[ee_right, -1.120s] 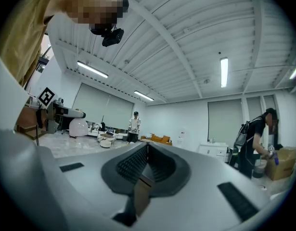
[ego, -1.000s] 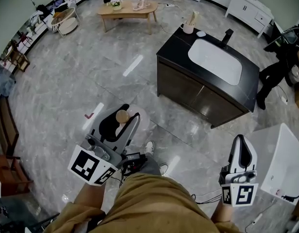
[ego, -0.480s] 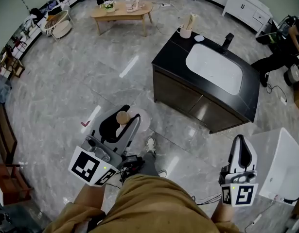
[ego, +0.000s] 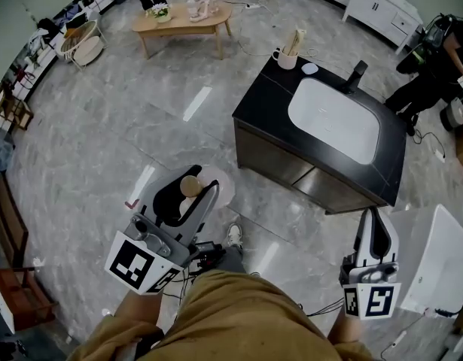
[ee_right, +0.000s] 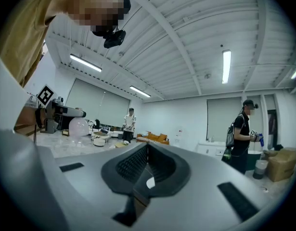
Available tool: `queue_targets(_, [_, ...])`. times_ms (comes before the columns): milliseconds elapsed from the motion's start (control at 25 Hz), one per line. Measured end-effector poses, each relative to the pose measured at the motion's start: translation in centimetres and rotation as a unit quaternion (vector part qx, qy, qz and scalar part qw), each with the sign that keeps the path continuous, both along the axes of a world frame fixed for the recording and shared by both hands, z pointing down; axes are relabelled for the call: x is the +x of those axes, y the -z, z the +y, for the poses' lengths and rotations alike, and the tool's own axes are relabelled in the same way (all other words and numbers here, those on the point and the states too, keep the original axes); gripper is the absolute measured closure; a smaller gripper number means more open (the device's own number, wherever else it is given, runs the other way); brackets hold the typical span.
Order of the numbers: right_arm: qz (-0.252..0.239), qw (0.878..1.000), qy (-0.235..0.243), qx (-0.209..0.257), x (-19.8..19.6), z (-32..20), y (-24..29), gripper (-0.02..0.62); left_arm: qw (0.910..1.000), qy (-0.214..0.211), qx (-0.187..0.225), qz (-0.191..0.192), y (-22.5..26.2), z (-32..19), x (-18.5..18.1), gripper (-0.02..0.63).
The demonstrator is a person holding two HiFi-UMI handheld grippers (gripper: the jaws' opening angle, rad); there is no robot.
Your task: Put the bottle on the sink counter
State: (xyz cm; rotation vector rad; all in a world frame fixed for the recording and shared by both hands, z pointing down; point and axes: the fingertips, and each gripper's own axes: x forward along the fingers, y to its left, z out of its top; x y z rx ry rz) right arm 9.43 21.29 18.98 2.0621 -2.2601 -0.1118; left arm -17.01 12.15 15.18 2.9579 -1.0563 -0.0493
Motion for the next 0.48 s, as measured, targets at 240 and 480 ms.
queue_targets(240, [0.010,1.000,-0.017,0.004,0.1,-3.2,0.6,0.589,0.9998,-0.019,-0.002,0.001,-0.4,-3.8,0.5,0.476])
queue_targets(480, [0.016,0.999,-0.026,0.007,-0.7,-5.8,1.1,0.589,0.9994,-0.033,-0.006,0.009,-0.9,-6.6,0.4,0.474])
